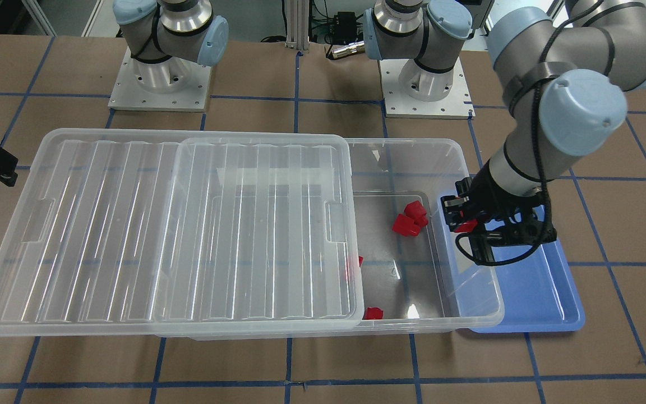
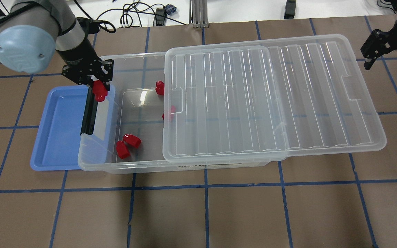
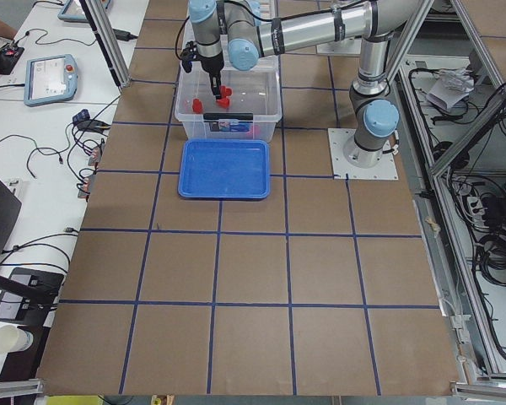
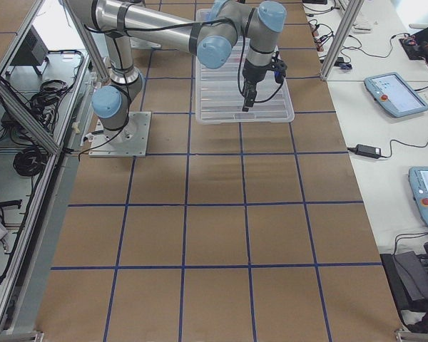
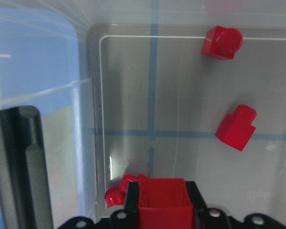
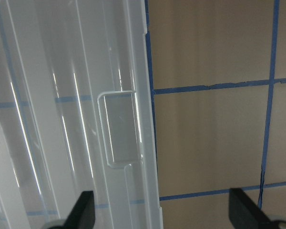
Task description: Place red block in blue tray from box
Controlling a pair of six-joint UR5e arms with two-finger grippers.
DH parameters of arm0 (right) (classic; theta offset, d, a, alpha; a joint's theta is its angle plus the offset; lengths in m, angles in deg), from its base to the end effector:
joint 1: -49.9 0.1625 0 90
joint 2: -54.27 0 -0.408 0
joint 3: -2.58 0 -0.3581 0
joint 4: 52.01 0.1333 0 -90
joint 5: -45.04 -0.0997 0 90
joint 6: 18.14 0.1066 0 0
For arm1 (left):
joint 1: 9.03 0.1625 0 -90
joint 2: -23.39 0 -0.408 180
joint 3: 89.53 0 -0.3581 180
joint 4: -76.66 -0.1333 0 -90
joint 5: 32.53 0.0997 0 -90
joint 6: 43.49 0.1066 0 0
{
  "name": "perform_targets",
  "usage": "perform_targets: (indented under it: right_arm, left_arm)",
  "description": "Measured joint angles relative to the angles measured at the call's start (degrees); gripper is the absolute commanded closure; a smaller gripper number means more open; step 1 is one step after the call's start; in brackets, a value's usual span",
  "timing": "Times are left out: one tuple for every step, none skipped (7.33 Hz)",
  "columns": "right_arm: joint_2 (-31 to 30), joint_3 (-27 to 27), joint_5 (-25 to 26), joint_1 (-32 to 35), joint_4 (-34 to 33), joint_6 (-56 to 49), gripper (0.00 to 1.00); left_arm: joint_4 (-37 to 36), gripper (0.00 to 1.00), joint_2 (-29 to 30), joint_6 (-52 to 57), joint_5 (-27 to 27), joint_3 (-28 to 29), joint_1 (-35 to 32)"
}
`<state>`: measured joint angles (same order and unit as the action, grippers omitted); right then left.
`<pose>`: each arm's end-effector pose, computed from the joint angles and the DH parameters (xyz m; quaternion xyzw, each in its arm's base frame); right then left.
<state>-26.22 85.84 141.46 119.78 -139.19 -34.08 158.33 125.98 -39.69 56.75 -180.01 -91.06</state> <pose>-0.0628 -0.5244 0.4324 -0.0336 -0.9967 -0.0636 0.0381 -0.0601 -0.5419 0.3652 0.0366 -0.9985 -0.0405 0.0105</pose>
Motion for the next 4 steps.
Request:
perform_targets:
  right_arm:
    - [0.48, 0.03, 0.11, -0.49, -0.18, -0.23, 0.0]
    - [1.22, 0.05, 0.13, -1.75, -0.61, -0.51, 0.0]
    - [2.15, 0.16, 0.09, -3.59, -1.24, -1.33, 0.0]
    - [3.1, 0.51, 0.07, -5.08, -2.71, -3.08, 0.0]
  left_arm:
    - [0.5, 0.95, 0.1, 5.79, -0.13, -0.34, 4.4]
    - [0.38, 0.95, 1.08, 11.44, -0.23, -0.78, 8.74]
    - [-1.1, 0.95, 2.5, 16.34, -0.27, -1.71, 12.07]
    - [-5.29, 0.95, 4.12, 20.16, -0.31, -3.96, 14.34]
